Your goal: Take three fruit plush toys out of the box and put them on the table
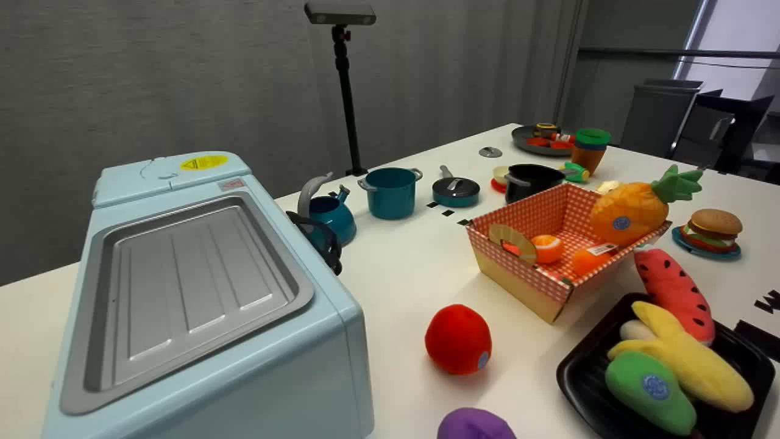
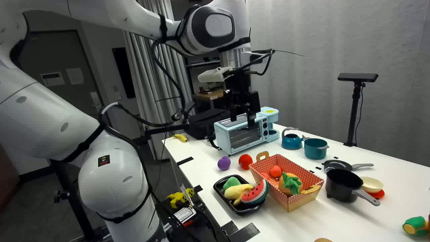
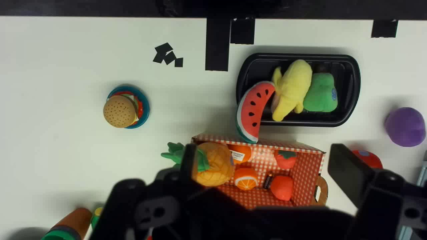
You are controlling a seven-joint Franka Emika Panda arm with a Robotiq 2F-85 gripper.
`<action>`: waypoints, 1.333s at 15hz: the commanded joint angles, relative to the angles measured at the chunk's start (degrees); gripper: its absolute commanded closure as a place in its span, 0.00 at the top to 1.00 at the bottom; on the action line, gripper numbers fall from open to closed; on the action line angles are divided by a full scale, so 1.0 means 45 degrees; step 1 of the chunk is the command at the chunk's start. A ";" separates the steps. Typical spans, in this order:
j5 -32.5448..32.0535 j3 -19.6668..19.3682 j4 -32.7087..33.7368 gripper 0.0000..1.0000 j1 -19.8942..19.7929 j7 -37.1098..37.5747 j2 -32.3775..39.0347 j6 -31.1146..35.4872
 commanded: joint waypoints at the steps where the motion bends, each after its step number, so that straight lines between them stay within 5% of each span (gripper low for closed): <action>1: 0.0037 0.0061 0.0024 1.00 -0.0068 -0.0032 0.0013 -0.0029; 20: 0.0071 0.0146 0.0023 1.00 0.0017 -0.0028 0.0291 0.0177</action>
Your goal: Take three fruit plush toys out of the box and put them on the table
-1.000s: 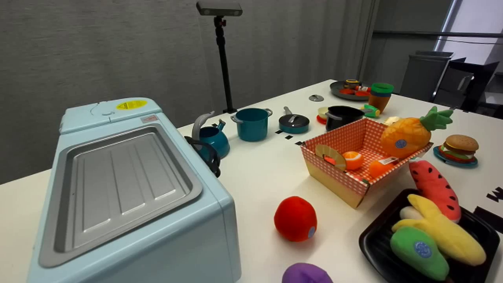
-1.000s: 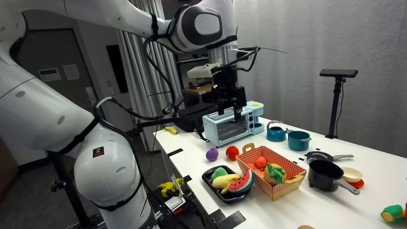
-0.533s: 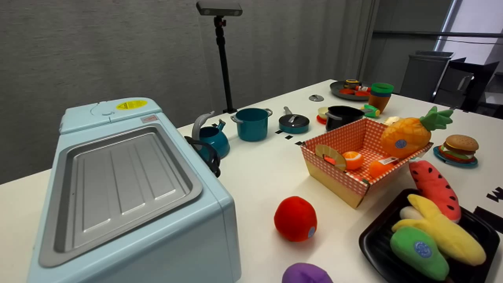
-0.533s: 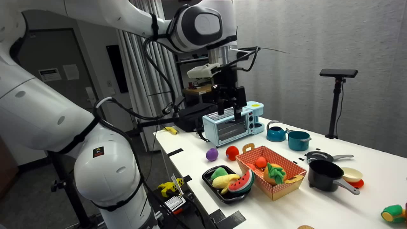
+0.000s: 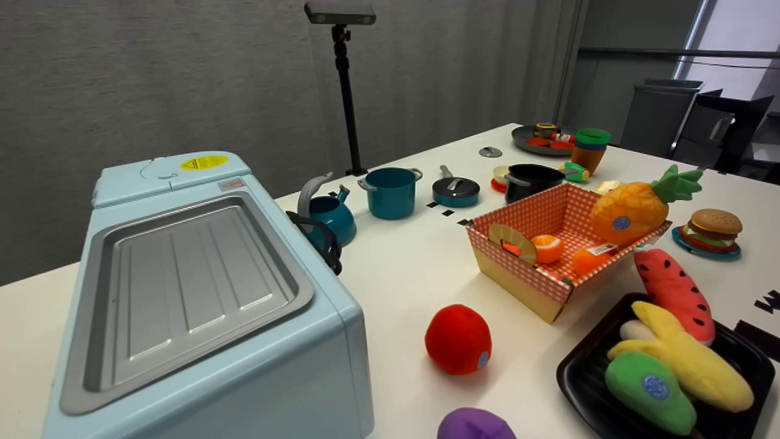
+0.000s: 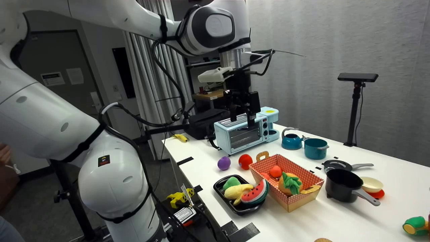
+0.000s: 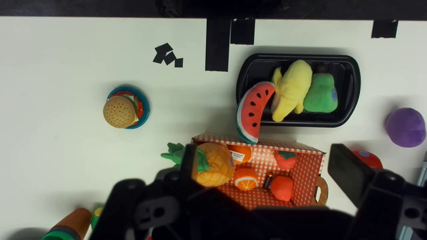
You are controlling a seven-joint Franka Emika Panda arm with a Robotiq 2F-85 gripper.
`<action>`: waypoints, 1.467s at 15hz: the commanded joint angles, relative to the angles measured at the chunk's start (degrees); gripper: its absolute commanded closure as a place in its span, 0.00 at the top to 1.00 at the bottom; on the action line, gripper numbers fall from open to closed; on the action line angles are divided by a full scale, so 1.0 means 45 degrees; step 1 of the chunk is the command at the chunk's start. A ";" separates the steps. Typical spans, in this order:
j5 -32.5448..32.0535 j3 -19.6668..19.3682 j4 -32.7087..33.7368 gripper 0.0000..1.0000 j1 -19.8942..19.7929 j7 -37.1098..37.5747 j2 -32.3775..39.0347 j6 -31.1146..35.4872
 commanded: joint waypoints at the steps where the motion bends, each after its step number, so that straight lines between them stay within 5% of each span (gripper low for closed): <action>1: 0.0063 0.0211 -0.0011 1.00 0.0064 -0.0019 0.0426 0.0306; 12: 0.0082 0.0750 -0.0590 1.00 0.0225 0.0110 0.3099 0.4003; 21: 0.0225 0.0773 0.0584 1.00 0.0396 -0.0270 0.6413 0.6602; 22: -0.0013 0.0736 -0.0028 1.00 0.0300 -0.0004 0.5573 0.6303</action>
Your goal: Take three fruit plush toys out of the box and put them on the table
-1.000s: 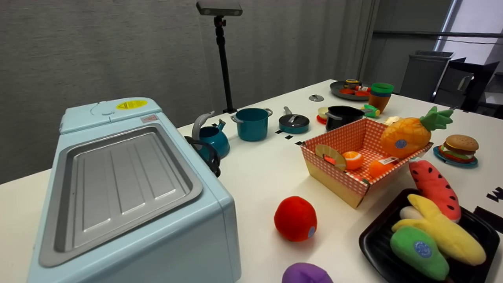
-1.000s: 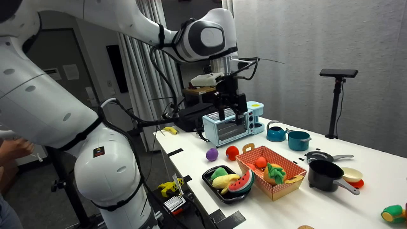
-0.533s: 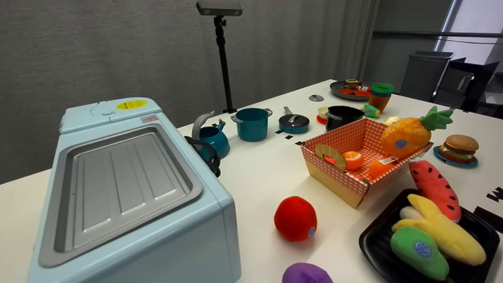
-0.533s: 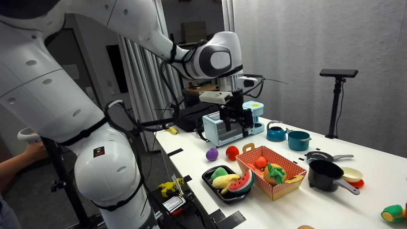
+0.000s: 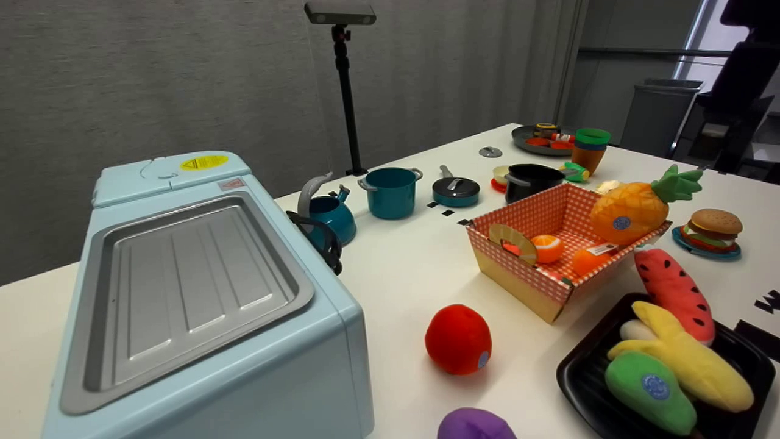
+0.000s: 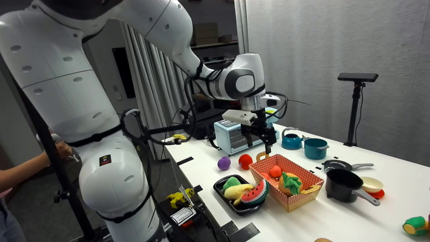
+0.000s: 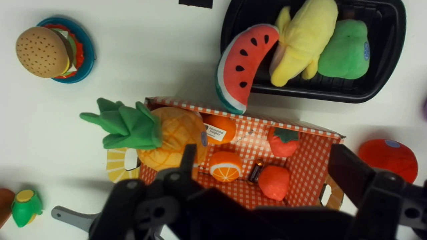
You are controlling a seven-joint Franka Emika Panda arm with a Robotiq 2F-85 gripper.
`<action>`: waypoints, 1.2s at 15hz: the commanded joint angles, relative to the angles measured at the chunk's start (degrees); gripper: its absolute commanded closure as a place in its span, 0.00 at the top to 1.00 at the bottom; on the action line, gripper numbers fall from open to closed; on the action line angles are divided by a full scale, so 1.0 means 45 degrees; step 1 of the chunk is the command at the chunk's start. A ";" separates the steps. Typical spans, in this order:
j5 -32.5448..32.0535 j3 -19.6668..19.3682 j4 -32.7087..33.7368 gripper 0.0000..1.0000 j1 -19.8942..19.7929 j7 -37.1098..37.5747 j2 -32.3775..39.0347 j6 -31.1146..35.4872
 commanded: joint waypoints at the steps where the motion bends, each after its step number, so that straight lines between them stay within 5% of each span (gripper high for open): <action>1: -0.0009 -0.0059 0.0099 1.00 0.0079 0.0021 0.0216 0.0009; 11: -0.0009 -0.0073 0.0094 1.00 0.0075 0.0022 0.0201 0.0008; 18: -0.0246 -0.0495 0.1804 1.00 -0.0171 -0.0906 0.2438 0.0015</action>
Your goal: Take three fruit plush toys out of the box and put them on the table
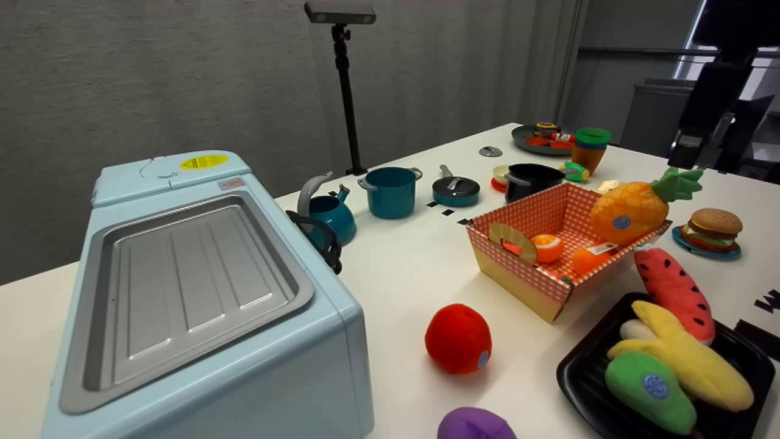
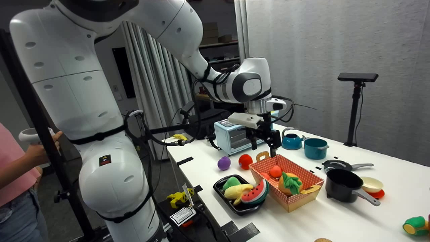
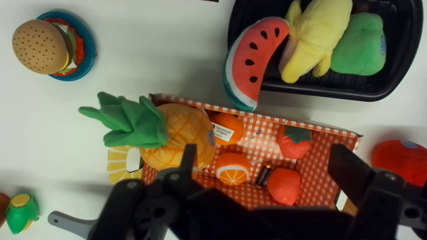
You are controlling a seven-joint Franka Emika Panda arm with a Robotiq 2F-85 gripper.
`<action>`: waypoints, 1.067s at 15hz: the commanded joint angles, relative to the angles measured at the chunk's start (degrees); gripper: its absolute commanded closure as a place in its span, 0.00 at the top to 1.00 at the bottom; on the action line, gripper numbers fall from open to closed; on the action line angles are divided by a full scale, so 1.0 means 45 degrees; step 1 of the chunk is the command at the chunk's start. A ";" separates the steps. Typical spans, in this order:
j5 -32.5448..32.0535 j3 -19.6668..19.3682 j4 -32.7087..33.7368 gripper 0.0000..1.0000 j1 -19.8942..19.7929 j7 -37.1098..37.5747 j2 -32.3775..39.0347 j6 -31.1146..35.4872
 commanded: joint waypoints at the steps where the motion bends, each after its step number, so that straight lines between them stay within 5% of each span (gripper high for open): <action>1: -0.0108 -0.0272 0.1441 1.00 -0.0139 -0.0897 0.1783 -0.0056; 16: -0.0261 0.0067 0.5653 1.00 -0.0152 -0.2941 0.6876 -0.0086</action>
